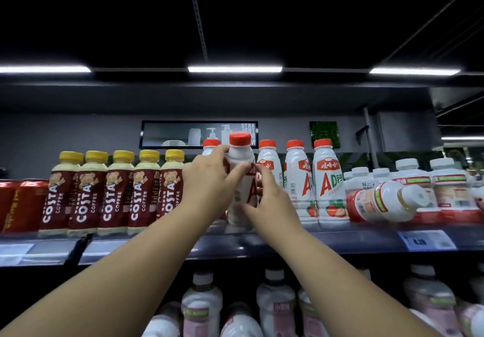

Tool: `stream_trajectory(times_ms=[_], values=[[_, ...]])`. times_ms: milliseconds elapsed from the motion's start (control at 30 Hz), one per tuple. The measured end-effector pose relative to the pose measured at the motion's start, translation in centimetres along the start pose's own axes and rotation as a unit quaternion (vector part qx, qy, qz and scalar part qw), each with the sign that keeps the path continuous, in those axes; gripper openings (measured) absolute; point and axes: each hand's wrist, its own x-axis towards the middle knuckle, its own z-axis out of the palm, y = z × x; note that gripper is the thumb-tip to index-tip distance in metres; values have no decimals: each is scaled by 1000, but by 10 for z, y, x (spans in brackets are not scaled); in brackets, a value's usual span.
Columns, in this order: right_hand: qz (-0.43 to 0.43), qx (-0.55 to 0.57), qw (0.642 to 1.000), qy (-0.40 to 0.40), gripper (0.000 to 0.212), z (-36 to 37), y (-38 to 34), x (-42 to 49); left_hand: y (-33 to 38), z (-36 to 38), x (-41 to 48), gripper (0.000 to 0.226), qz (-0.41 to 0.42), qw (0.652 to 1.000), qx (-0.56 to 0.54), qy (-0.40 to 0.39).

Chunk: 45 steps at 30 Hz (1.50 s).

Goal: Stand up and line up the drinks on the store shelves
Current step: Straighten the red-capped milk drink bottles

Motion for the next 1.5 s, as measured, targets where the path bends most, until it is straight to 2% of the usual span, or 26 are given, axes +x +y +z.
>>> stream_trajectory(times_ms=[67, 267, 333, 400, 567, 733, 867, 1100, 1367, 1500], values=[[15, -17, 999, 25, 89, 8, -2, 4, 1, -1, 3, 50, -1, 1000, 22, -7], [28, -75, 994, 72, 88, 22, -1, 11, -21, -6, 6, 75, 1, 995, 92, -45], [26, -165, 980, 108, 82, 20, -4, 12, -34, -10, -3, 78, 9, 989, 143, -46], [21, -265, 954, 136, 76, 18, -8, 14, -46, -10, -16, 77, 22, 988, 149, -36], [29, -332, 937, 102, 79, 23, -12, 19, -61, 6, -42, 80, 57, 984, 166, -40], [35, -264, 959, 99, 80, 34, -2, 14, -54, 12, -42, 97, 19, 970, 234, -61], [31, -241, 965, 99, 84, 33, 1, 11, -53, 13, -44, 98, -6, 964, 249, -91], [14, -243, 963, 115, 90, 32, 7, 7, -63, 12, -40, 103, -13, 986, 151, -74], [-26, -219, 970, 106, 82, 35, 10, 2, -63, 14, -46, 98, -28, 981, 177, -67], [-13, -221, 969, 106, 74, 36, 11, 0, -58, 14, -49, 97, 3, 968, 249, -25]])
